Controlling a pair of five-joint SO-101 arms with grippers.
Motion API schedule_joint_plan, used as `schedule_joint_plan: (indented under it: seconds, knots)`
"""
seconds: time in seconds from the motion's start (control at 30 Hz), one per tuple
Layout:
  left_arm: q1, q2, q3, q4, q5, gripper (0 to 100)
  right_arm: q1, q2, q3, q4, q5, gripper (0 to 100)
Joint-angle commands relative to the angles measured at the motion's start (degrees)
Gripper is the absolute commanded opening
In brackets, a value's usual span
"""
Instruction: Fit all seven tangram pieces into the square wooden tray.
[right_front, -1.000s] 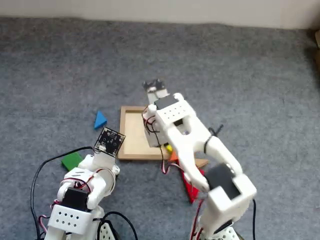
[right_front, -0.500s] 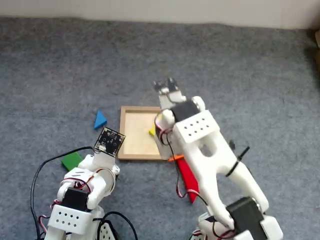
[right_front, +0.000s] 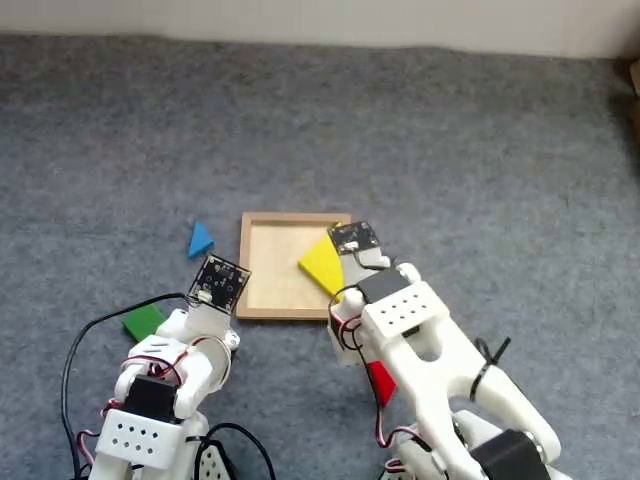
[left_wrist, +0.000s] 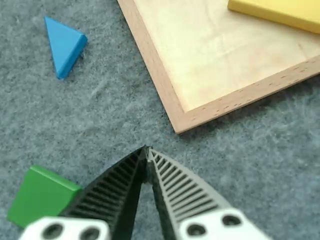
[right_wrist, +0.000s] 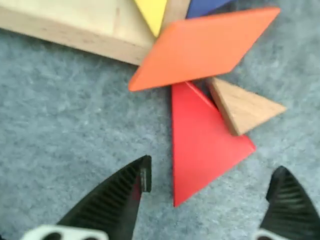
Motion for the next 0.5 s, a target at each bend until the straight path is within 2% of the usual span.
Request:
schedule_joint_plan:
  seconds: [0.0,0.23,0.47]
  knots:
    - [-0.22,-0.48,1.63,0.0,-0.44,1,1.01,4.0,-0.04,-4.09,-0.88,36.9]
    - [-0.22,-0.48,1.63,0.0,-0.44,1,1.01,12.44,0.22,-7.52,-0.79,36.8]
    - [-0.22,-0.48,1.63,0.0,-0.44,1,1.01,13.23,0.13,-7.52,-0.62,34.1]
